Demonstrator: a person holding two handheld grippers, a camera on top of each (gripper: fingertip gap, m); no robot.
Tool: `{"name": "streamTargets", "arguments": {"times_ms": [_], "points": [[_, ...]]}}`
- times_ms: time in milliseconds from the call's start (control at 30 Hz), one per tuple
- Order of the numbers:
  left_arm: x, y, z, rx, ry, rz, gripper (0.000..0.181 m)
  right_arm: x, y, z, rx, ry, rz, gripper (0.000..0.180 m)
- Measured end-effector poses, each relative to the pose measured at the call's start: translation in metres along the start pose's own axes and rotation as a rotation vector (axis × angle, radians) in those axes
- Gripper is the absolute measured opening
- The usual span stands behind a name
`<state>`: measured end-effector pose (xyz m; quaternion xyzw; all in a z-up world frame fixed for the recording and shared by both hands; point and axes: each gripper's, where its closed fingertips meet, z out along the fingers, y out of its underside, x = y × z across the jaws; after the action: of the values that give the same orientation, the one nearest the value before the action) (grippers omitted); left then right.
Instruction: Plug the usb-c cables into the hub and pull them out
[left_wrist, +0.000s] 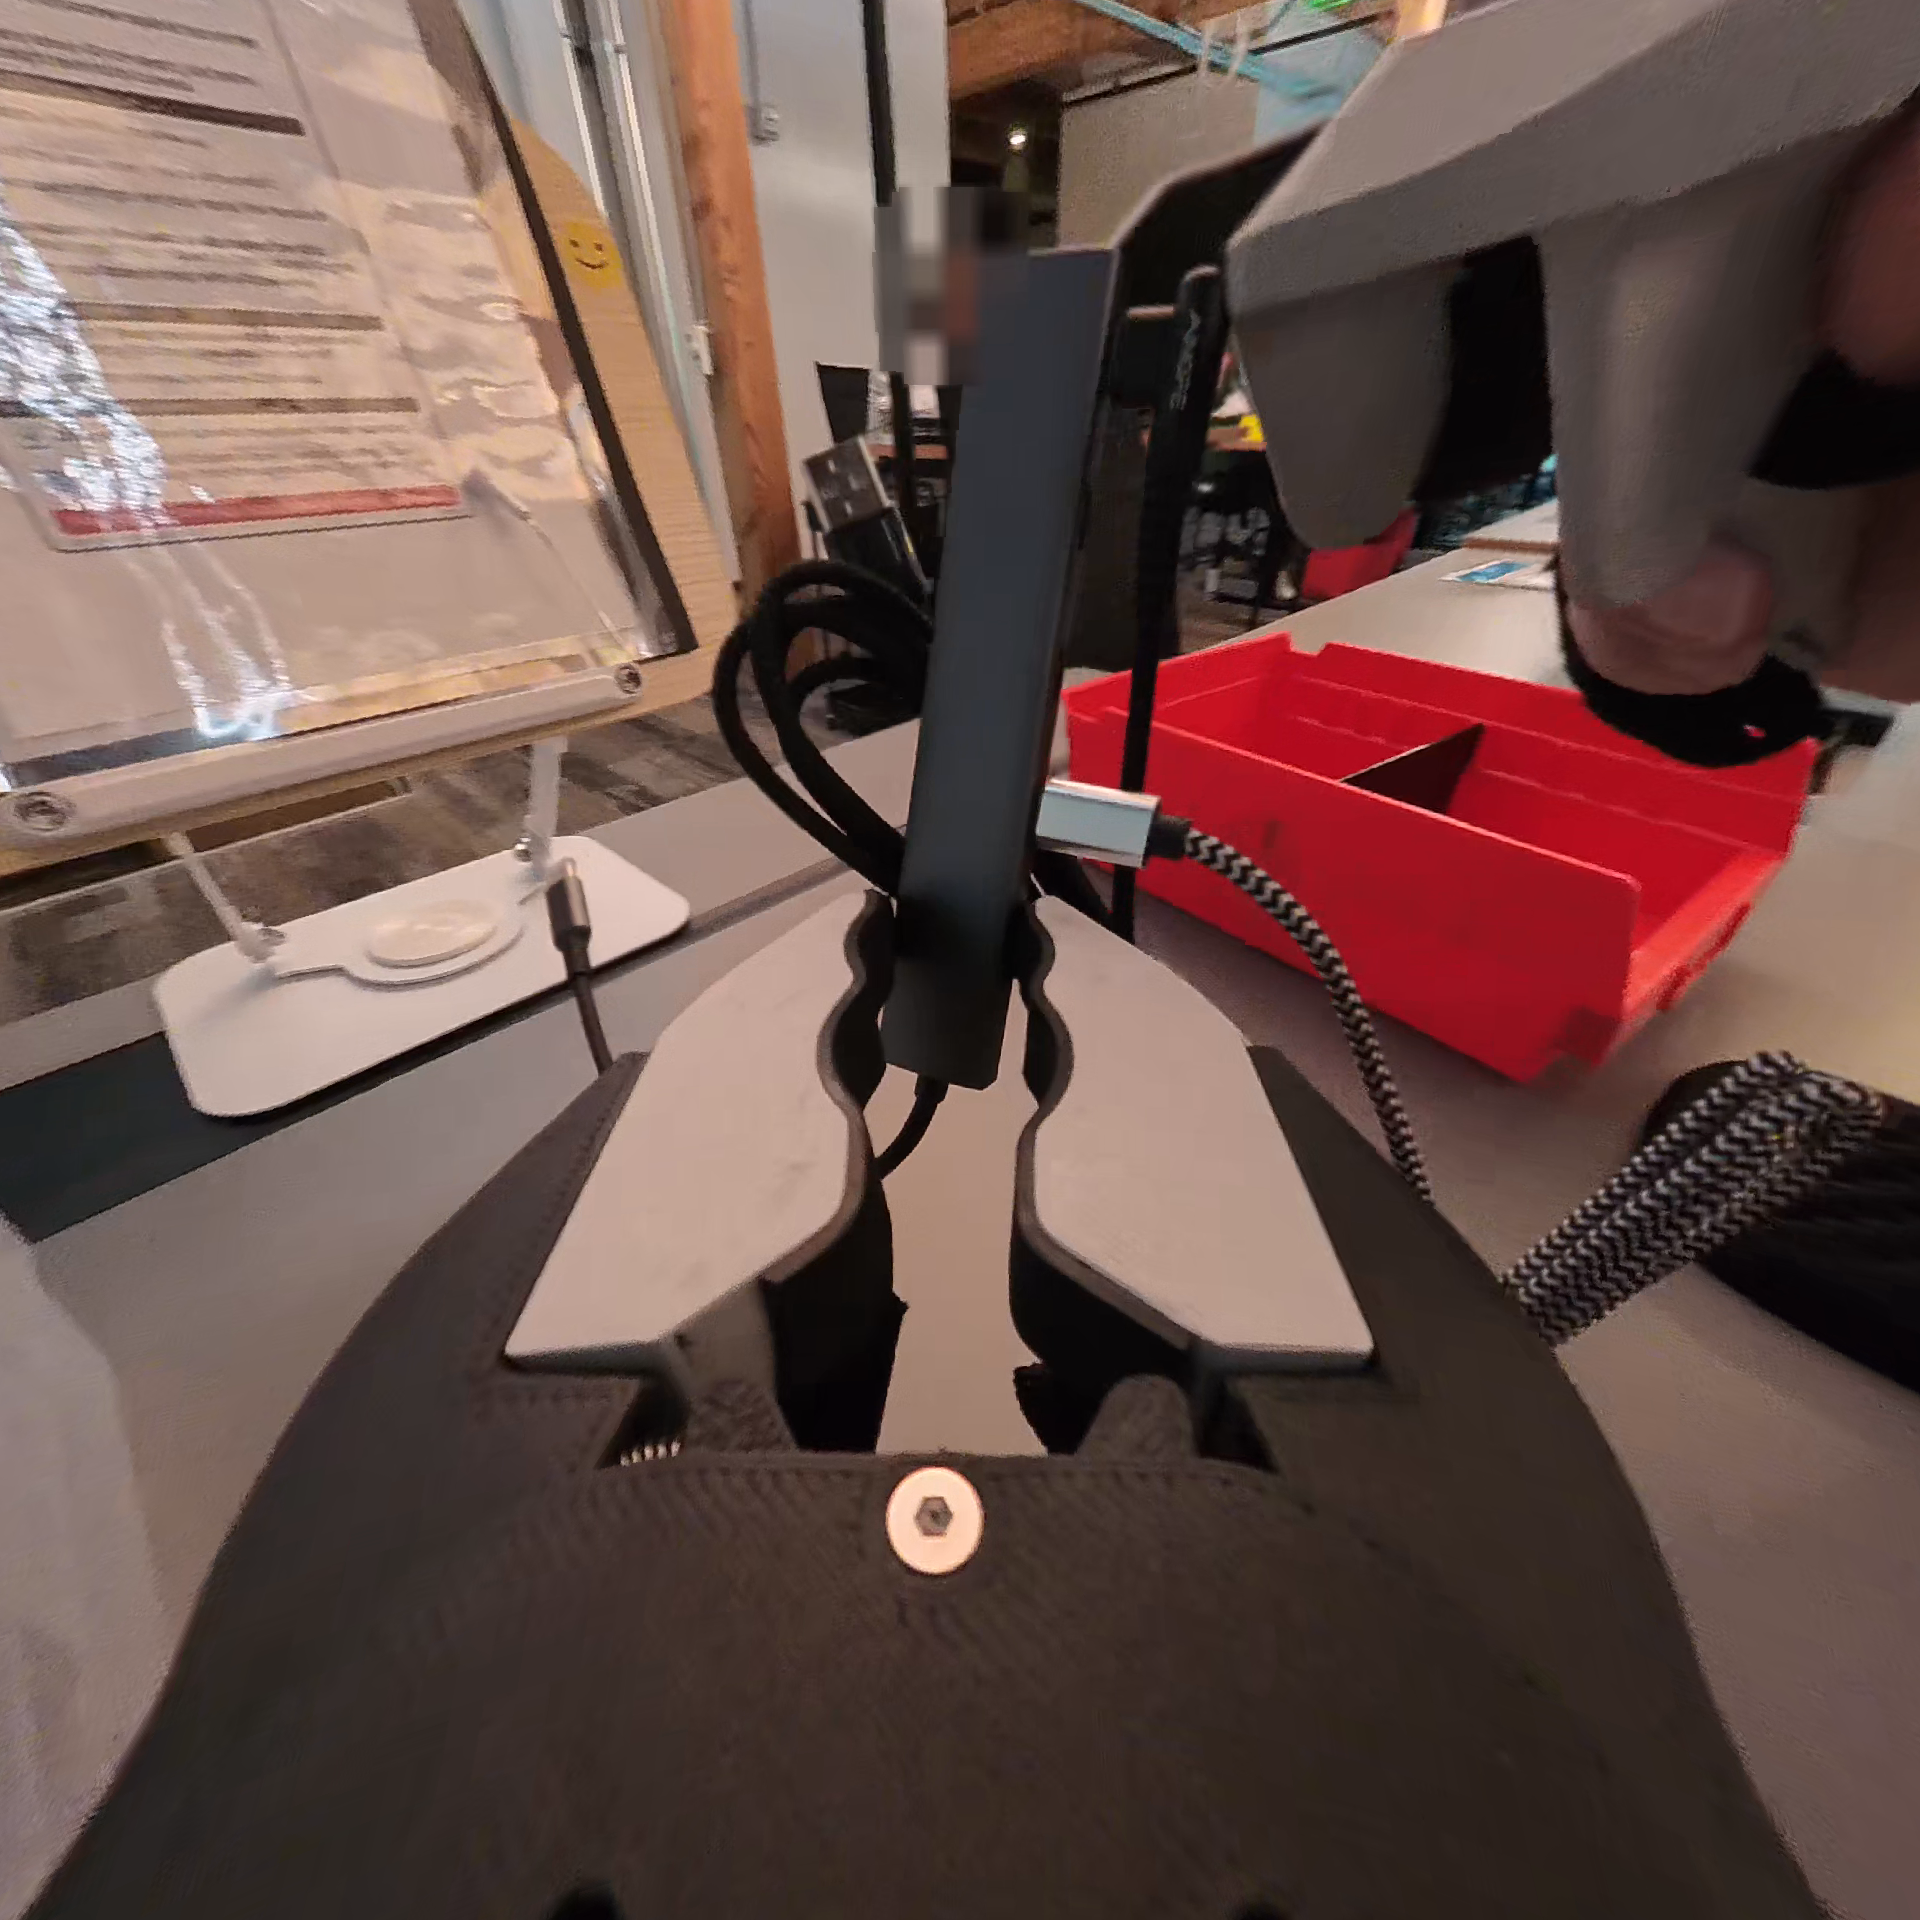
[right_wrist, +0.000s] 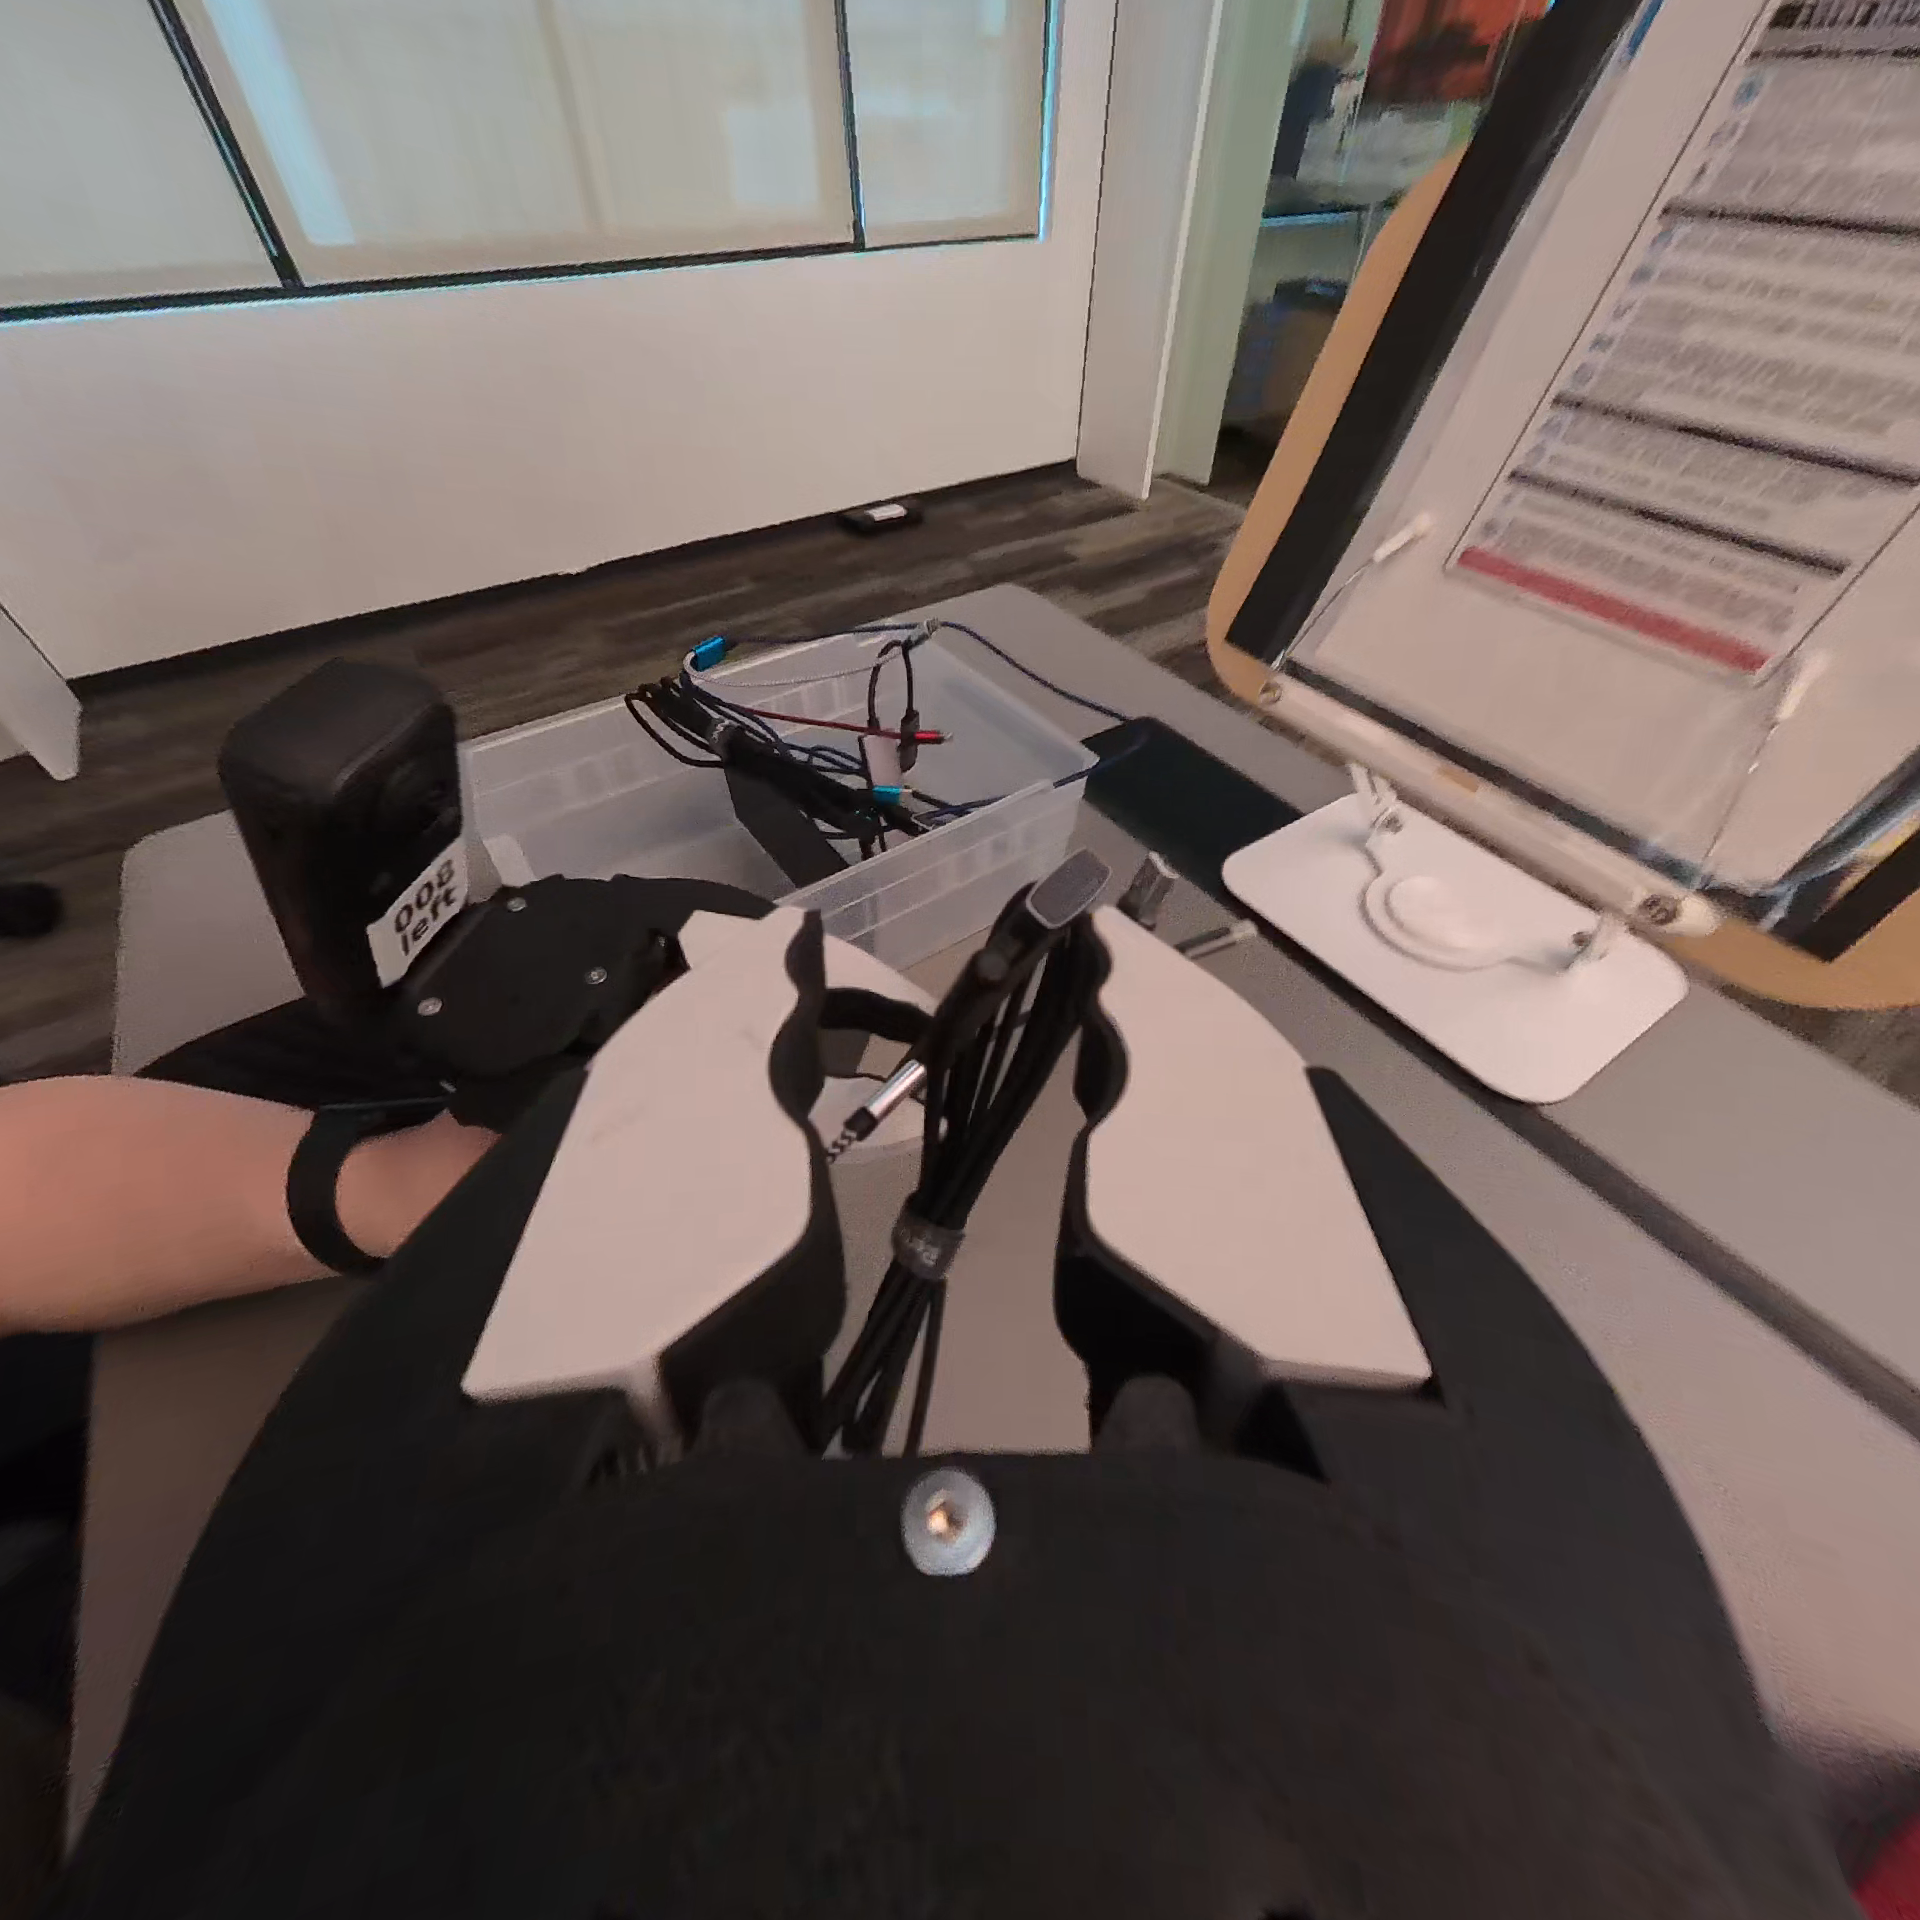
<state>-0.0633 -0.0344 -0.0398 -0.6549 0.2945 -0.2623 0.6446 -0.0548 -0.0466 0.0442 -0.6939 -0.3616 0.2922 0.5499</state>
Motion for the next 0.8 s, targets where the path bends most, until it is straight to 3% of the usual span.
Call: {"name": "streamTargets", "arguments": {"times_ms": [133, 300, 433, 500, 567, 700, 800], "points": [[-0.004, 0.001, -0.001, -0.009, -0.070, 0.080, 0.023, 0.010, 0.018, 0.014, -0.054, 0.011, 0.055, 0.035], [-0.003, -0.001, -0.003, -0.012, -0.160, 0.216, 0.023, 0.010, 0.025, 0.020, -0.051, -0.107, 0.190, 0.018], [0.001, -0.004, -0.002, -0.003, -0.140, 0.225, 0.022, 0.009, 0.026, 0.015, -0.069, -0.187, 0.165, 0.010], [0.003, -0.016, -0.006, 0.052, -0.099, 0.185, 0.032, 0.012, 0.026, 0.011, -0.075, -0.187, 0.131, 0.010], [0.001, -0.033, -0.013, 0.113, -0.085, 0.155, 0.054, 0.015, 0.028, 0.008, -0.098, -0.178, 0.076, 0.010], [0.001, -0.052, -0.014, 0.121, -0.050, 0.172, 0.060, 0.017, 0.024, 0.004, -0.093, -0.162, 0.036, 0.010], [0.008, -0.050, -0.001, 0.043, -0.067, 0.299, 0.060, 0.016, 0.022, 0.006, -0.085, -0.144, 0.056, 0.010]]}}
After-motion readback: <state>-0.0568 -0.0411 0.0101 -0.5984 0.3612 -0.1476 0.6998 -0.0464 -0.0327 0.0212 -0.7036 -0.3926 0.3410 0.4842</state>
